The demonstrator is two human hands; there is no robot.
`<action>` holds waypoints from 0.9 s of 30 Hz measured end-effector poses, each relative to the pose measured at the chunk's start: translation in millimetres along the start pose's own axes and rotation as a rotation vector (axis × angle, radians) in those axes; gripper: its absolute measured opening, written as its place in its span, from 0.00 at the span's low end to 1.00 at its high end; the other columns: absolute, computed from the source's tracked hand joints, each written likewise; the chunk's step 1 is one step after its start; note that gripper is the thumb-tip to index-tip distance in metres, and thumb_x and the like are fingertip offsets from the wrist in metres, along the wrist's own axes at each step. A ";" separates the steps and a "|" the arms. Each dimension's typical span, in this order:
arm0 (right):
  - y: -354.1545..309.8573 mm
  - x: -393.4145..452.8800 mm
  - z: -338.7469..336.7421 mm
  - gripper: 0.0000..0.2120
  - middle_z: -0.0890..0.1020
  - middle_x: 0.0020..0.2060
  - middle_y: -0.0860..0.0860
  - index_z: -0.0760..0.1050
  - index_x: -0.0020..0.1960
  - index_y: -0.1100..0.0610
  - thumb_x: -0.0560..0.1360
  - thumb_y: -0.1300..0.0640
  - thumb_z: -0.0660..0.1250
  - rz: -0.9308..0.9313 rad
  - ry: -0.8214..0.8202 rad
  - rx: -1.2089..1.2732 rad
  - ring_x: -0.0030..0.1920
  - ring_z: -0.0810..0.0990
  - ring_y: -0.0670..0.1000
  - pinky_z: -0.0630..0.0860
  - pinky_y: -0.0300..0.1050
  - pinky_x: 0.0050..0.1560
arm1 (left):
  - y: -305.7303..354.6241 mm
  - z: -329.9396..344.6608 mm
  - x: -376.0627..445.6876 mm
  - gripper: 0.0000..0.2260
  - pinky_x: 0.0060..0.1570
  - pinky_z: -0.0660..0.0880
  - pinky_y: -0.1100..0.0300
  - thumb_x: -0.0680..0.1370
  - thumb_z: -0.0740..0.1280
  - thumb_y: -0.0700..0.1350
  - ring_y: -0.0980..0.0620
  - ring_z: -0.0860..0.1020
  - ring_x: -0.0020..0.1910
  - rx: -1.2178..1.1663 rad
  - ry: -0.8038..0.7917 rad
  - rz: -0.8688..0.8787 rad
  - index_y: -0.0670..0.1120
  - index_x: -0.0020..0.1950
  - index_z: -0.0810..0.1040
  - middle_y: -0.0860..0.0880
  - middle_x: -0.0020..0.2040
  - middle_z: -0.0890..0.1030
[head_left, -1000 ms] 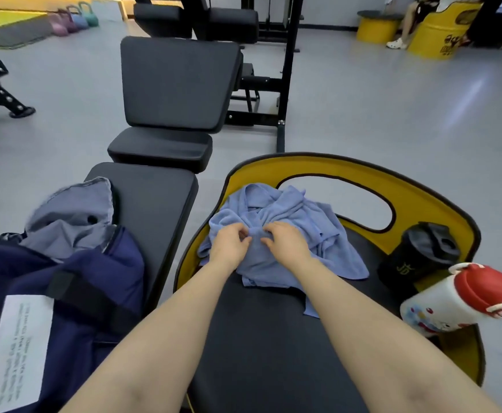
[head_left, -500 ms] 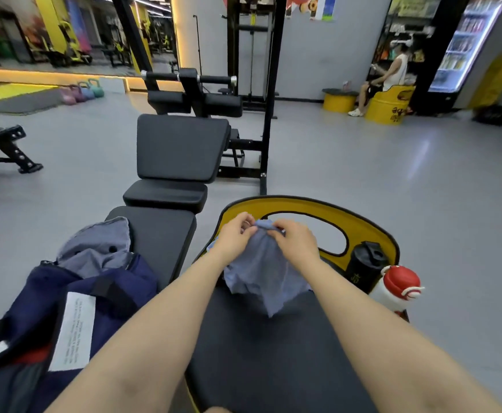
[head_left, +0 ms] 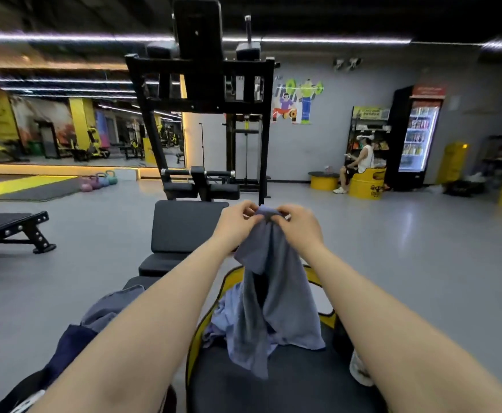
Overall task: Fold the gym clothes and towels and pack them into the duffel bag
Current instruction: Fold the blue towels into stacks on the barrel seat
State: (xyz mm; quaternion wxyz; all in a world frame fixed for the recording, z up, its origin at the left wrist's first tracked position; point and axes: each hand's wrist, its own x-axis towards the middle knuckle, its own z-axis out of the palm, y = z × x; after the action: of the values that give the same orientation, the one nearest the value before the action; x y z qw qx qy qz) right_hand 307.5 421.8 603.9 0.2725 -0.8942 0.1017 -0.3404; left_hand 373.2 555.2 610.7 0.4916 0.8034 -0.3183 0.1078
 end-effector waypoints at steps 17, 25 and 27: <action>-94.2 11.1 -132.0 0.09 0.81 0.47 0.52 0.80 0.55 0.55 0.79 0.55 0.64 -0.175 0.135 0.113 0.48 0.77 0.50 0.71 0.43 0.47 | 145.9 -74.7 10.4 0.05 0.36 0.71 0.64 0.79 0.64 0.47 0.53 0.73 0.44 -0.017 0.039 0.165 0.46 0.49 0.72 0.51 0.41 0.74; -119.0 9.3 -166.6 0.09 0.78 0.45 0.53 0.77 0.56 0.59 0.79 0.59 0.63 -0.180 0.162 0.163 0.46 0.75 0.51 0.70 0.40 0.45 | 201.0 -96.4 7.7 0.06 0.31 0.80 0.63 0.78 0.66 0.38 0.52 0.82 0.31 -0.686 0.032 -0.098 0.36 0.52 0.74 0.41 0.41 0.79; -122.3 7.2 -173.9 0.09 0.80 0.42 0.54 0.78 0.50 0.59 0.80 0.54 0.62 -0.216 0.230 0.276 0.45 0.78 0.54 0.76 0.48 0.46 | 214.1 -97.0 5.8 0.05 0.33 0.80 0.63 0.78 0.65 0.35 0.50 0.83 0.35 -0.814 0.041 -0.128 0.35 0.53 0.74 0.40 0.43 0.79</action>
State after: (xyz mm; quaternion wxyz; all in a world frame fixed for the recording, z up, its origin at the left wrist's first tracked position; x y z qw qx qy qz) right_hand 197.0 448.1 783.7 0.3410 -0.8092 -0.0122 -0.4782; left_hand 259.0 569.0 815.8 0.7811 0.5592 -0.2746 -0.0414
